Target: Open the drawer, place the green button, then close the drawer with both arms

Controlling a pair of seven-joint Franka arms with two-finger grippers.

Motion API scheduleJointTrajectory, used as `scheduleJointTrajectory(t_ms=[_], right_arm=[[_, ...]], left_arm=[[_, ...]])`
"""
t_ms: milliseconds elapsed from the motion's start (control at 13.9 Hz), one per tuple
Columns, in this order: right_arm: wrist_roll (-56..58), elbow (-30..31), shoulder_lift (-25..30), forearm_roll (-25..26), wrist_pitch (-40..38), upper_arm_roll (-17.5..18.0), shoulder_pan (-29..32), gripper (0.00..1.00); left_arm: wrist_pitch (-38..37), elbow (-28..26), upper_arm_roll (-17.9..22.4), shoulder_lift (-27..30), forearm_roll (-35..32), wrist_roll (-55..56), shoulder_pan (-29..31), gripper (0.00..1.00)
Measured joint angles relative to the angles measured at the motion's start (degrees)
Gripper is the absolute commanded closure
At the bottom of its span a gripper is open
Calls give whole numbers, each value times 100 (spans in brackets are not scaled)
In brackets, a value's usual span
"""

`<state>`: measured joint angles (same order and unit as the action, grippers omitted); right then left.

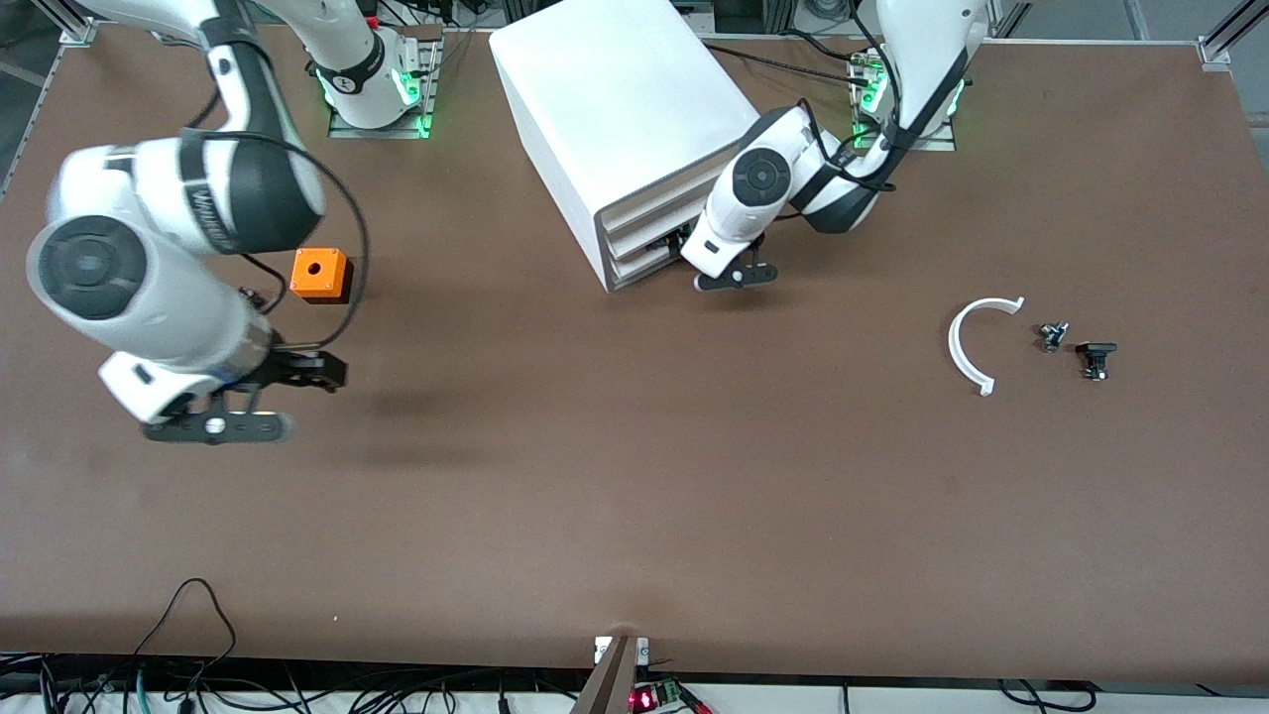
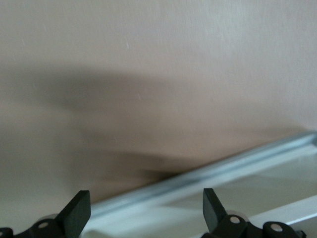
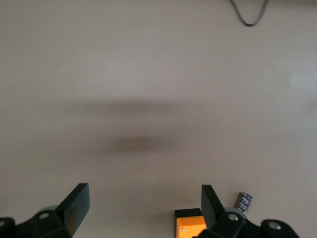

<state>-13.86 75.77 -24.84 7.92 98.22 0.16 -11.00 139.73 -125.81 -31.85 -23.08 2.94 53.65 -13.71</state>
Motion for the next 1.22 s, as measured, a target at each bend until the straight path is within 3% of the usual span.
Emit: scheduleJointTrajectory(t_ms=[287, 431, 790, 934, 1222], right_arm=[[-495, 66, 435, -172, -328, -11, 493, 0], [-462, 82, 641, -202, -534, -15, 791, 0], [312, 145, 947, -263, -909, -38, 1356, 0], [433, 302, 1031, -263, -912, -35, 1348, 0], [562, 1141, 1662, -264, -765, -14, 1330, 0]], left_arm=[[17, -19, -69, 91, 5, 176, 135, 0], [50, 68, -33, 314, 4, 113, 613, 0], [-539, 779, 736, 1070, 4, -1838, 1956, 0], [-1327, 1107, 1117, 1472, 4, -2684, 2142, 0], [-3626, 2278, 1786, 2220, -19, -4110, 2155, 0]])
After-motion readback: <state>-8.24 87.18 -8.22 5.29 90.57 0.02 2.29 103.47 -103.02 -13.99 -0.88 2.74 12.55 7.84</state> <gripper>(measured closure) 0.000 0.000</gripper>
